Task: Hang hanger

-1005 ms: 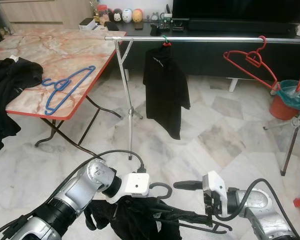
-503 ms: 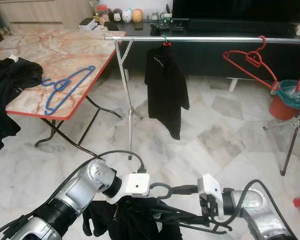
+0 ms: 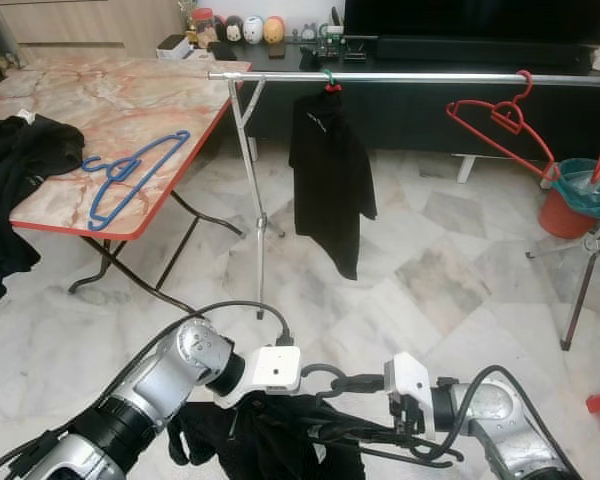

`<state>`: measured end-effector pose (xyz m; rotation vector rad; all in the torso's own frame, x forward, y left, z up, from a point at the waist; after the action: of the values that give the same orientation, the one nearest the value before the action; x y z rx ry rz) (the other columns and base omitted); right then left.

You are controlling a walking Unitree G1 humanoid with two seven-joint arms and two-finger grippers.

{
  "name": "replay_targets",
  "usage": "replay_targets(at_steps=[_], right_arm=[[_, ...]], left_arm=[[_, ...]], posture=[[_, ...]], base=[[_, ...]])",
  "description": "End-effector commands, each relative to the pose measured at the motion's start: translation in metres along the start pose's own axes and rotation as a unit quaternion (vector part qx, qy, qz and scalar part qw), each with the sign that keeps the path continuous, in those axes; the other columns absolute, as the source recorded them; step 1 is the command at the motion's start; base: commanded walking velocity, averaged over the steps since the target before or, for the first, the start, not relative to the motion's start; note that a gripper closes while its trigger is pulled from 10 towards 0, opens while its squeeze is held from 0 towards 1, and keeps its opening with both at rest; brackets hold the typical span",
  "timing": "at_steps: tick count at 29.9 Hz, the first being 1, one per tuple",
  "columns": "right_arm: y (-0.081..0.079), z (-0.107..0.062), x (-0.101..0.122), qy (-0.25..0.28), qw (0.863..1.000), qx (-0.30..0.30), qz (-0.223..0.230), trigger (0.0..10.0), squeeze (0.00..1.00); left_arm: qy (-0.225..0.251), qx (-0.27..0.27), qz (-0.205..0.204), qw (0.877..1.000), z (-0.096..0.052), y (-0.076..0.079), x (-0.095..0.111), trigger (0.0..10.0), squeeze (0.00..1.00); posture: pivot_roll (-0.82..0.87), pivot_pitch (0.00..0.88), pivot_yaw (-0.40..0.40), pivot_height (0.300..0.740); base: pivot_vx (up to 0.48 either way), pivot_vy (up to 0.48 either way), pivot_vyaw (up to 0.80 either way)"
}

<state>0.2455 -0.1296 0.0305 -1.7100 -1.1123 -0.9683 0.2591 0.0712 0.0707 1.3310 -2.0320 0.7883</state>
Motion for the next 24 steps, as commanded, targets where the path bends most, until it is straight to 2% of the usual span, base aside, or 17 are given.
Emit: replay_targets(at_steps=[1, 24], right_arm=[[0.0005, 0.0016, 0.0018, 0.001, 1.0, 0.001, -0.004, 0.0, 0.0], [0.0001, 0.0028, -0.0007, 0.002, 1.0, 0.003, 0.002, 0.0, 0.0]], left_arm=[[0.005, 0.007, 0.021, 1.0, -0.004, -0.0062, 0.0094, 10.0, 0.0], [0.009, 0.047, 0.016, 0.999, -0.0061, -0.0156, 0.008, 10.0, 0.0]], posture=[[0.01, 0.045, 0.045, 0.74], [0.01, 0.03, 0.052, 0.74]], base=[[0.0, 0.0, 0.0], [0.0, 0.0, 0.0]])
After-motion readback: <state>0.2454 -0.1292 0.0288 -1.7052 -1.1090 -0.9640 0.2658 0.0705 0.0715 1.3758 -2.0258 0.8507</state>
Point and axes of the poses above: a point about 5 cm out from each wrist's last joint towards the gripper, its own z axis pointing out of the wrist towards the gripper, its own x axis along the axis of the wrist's last joint, y = z × x, the point moved 3 cm from there along z, pointing out of the wrist towards the gripper, and after that the axes turned 11 degrees about z, right-handed, at the moved point
